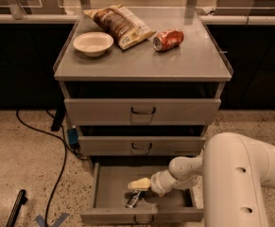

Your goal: Pick redbull can from bottom drawer and place on counter

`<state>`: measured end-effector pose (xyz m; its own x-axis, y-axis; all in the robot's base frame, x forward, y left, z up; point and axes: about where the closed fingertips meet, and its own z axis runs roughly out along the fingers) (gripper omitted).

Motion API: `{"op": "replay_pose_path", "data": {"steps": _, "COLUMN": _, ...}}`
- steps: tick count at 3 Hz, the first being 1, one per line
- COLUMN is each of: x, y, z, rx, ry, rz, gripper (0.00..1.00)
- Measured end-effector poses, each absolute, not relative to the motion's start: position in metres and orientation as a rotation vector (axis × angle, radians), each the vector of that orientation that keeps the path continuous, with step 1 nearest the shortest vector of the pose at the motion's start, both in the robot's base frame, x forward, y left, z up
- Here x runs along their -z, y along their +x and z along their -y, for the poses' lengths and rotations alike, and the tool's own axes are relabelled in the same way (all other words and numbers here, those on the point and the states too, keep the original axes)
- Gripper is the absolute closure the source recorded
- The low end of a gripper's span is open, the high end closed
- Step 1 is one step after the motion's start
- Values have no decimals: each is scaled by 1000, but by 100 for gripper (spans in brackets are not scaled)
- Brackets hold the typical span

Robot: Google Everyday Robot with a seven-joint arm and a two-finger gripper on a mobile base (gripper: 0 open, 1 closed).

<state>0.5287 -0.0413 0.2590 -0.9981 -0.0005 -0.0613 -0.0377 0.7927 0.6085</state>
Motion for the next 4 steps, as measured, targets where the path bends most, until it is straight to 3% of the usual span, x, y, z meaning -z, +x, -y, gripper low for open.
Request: {"op": "replay_pose_path", "data": {"steps": 4, "x": -221, "y": 537, "z": 4, "rx": -900, "ry": -83, "rz": -2977, "gripper": 0}}
